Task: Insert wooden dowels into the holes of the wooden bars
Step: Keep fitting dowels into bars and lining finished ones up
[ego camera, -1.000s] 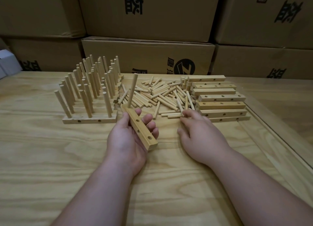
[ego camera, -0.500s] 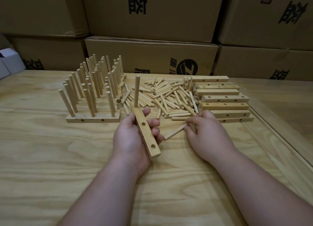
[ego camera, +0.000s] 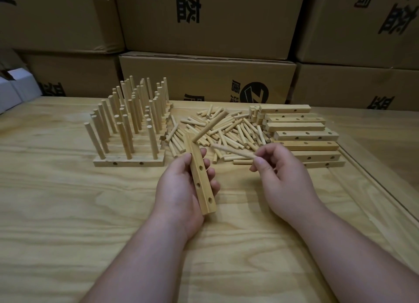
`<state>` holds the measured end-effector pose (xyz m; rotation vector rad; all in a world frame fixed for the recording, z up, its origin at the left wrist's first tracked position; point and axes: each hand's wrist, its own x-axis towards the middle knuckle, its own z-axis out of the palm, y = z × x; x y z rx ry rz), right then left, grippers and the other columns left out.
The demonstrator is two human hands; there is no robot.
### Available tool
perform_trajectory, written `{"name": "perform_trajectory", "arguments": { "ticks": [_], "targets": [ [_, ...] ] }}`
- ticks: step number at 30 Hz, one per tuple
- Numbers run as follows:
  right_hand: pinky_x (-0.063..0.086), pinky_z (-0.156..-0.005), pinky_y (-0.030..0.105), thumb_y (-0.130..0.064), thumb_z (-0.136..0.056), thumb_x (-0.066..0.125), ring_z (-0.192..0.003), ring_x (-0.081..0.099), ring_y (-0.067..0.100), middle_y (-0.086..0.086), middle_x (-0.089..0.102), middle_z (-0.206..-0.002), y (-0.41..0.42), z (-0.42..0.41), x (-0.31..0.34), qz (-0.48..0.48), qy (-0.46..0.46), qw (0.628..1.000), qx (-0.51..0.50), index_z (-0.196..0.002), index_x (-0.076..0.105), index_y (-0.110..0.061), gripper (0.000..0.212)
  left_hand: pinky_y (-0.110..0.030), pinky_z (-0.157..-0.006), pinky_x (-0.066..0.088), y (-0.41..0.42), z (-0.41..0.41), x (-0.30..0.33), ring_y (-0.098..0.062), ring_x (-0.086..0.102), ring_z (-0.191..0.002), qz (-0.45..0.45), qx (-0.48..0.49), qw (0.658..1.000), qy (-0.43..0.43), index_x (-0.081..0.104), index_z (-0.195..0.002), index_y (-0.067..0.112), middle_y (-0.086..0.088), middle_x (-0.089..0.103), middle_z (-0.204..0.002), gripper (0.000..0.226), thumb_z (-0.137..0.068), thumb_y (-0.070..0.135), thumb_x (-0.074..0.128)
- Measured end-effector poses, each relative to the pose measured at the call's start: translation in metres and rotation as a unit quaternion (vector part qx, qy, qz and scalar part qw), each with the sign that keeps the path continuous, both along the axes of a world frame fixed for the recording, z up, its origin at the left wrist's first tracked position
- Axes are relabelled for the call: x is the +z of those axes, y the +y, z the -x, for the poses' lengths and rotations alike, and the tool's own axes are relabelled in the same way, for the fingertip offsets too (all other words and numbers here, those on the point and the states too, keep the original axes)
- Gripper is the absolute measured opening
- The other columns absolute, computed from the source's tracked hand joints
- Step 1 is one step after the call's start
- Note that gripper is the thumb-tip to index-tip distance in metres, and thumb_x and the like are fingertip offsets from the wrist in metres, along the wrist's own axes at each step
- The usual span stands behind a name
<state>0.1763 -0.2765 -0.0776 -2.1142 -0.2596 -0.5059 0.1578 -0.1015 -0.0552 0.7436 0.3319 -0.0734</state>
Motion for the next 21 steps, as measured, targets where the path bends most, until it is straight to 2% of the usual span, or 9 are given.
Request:
{"name": "perform_trajectory", "arguments": {
  "ticks": [5, 11, 17, 21],
  "targets": [
    [0.042, -0.065, 0.007, -0.017, -0.097, 0.062, -0.081, 0.06, 0.002, -0.021, 0.064, -0.092, 0.0018, 0.0029, -0.001, 0.031, -0.001, 0.999, 0.035, -0.092, 0.058, -0.035, 0.019, -0.025, -0.045, 0.041, -0.0006, -0.001, -0.0002, -0.014, 0.051, -0.061, -0.007, 0.012, 1.0, 0.016, 0.072, -0.112, 0.01, -0.004, 0.056, -0.074, 0.033, -0.101, 0.029, 0.048],
    [0.041, -0.066, 0.006, -0.014, -0.095, 0.064, -0.081, 0.057, -0.001, -0.03, 0.06, -0.093, 0.003, 0.0059, 0.0022, 0.04, -0.019, 0.998, 0.037, -0.093, 0.059, -0.037, 0.023, -0.025, -0.047, 0.039, -0.0004, -0.0019, -0.0013, -0.015, 0.05, -0.061, -0.006, 0.02, 1.0, 0.009, 0.072, -0.114, 0.01, -0.002, 0.057, -0.079, 0.032, -0.1, 0.029, 0.049],
    [0.041, -0.071, 0.006, -0.009, -0.095, 0.064, -0.087, 0.059, 0.001, -0.025, 0.06, -0.097, 0.0044, 0.0076, 0.0047, 0.007, -0.055, 0.997, 0.045, -0.097, 0.062, -0.038, 0.029, -0.025, -0.044, 0.041, -0.0004, -0.003, -0.0049, -0.014, 0.051, -0.061, -0.034, 0.019, 0.999, 0.001, 0.075, -0.112, 0.011, -0.004, 0.055, -0.083, 0.032, -0.098, 0.032, 0.056],
    [0.041, -0.074, 0.006, -0.009, -0.095, 0.066, -0.088, 0.06, 0.002, -0.021, 0.061, -0.096, 0.005, 0.008, 0.0073, -0.012, -0.081, 0.995, 0.052, -0.1, 0.065, -0.035, 0.026, -0.024, -0.043, 0.042, -0.0024, -0.0039, -0.0082, -0.012, 0.051, -0.061, -0.057, 0.026, 0.998, -0.014, 0.077, -0.109, 0.012, -0.003, 0.057, -0.077, 0.029, -0.098, 0.033, 0.059]
  ]
}}
